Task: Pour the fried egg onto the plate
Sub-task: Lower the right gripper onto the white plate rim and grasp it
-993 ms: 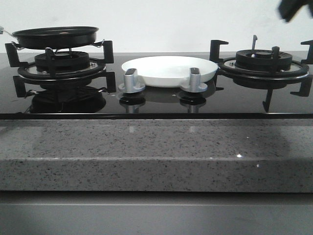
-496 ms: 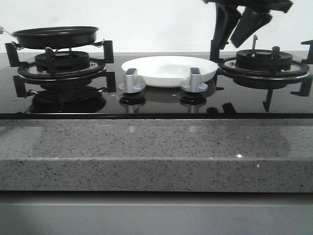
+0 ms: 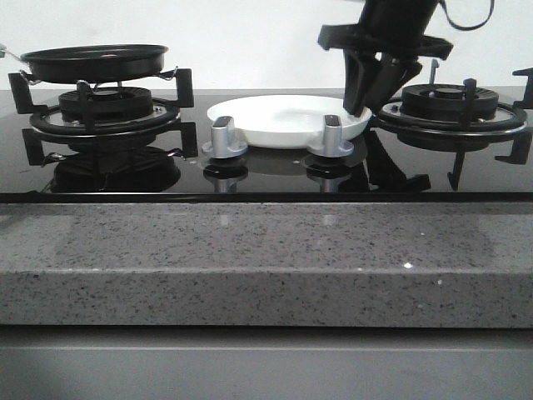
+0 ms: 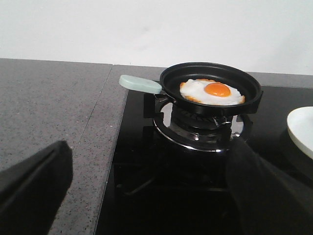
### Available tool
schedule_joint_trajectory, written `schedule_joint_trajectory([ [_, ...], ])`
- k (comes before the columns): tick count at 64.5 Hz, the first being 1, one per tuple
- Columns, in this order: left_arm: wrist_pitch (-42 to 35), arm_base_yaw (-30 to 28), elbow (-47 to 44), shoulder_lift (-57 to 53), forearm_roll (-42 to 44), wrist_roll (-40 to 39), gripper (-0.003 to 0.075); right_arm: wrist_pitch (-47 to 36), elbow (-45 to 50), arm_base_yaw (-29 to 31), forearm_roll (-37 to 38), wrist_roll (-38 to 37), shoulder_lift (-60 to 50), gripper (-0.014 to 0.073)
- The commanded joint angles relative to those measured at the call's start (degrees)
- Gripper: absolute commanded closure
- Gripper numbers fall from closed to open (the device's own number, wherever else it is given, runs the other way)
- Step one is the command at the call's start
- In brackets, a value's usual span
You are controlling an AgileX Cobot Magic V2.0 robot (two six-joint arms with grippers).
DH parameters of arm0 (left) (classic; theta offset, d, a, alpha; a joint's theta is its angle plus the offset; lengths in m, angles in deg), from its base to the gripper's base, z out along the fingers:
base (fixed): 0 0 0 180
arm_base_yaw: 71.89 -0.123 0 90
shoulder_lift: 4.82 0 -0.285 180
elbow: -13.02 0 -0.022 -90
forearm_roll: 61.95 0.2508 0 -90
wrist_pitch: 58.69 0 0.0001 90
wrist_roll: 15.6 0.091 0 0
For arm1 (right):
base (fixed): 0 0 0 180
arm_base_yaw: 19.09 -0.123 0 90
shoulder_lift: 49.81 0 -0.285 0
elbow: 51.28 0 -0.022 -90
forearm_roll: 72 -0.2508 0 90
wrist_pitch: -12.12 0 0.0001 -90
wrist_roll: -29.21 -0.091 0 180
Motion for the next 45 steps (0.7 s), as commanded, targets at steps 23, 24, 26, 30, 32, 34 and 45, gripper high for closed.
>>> schedule_joint_trajectory([
  [23, -5.1, -0.2, 2.1, 0.6, -0.4, -0.5, 0.0092, 1.2, -3.2, 0.1, -0.9, 1.2, -2.0, 0.0576],
  [24, -5.1, -0.2, 2.1, 0.6, -0.4, -0.5, 0.0092, 1.3, -3.5, 0.1, -0.9, 1.2, -2.0, 0.0605],
  [26, -5.1, -0.2, 2.1, 0.6, -0.4, -0.5, 0.0092, 1.5, -3.9, 0.1, -0.9, 1.2, -2.0, 0.0672],
  [30, -5.1, -0.2, 2.1, 0.6, -0.4, -0.5, 0.0092, 2.2, -4.7, 0.2, -0.9, 1.2, -2.0, 0.0651],
  [32, -5.1, -0.2, 2.1, 0.6, -0.4, -0.5, 0.0092, 2.5, -5.4, 0.2, -0.9, 1.2, -2.0, 0.0654],
  [34, -5.1, -0.2, 2.1, 0.6, -0.4, -0.5, 0.0092, 2.9, -6.0, 0.4, -0.9, 1.2, -2.0, 0.0655],
  [45, -5.1, -0.2, 2.1, 0.6, -0.4, -0.5, 0.0092, 8.8, -11.3, 0.9, -3.2, 0.4, -2.0, 0.0655],
])
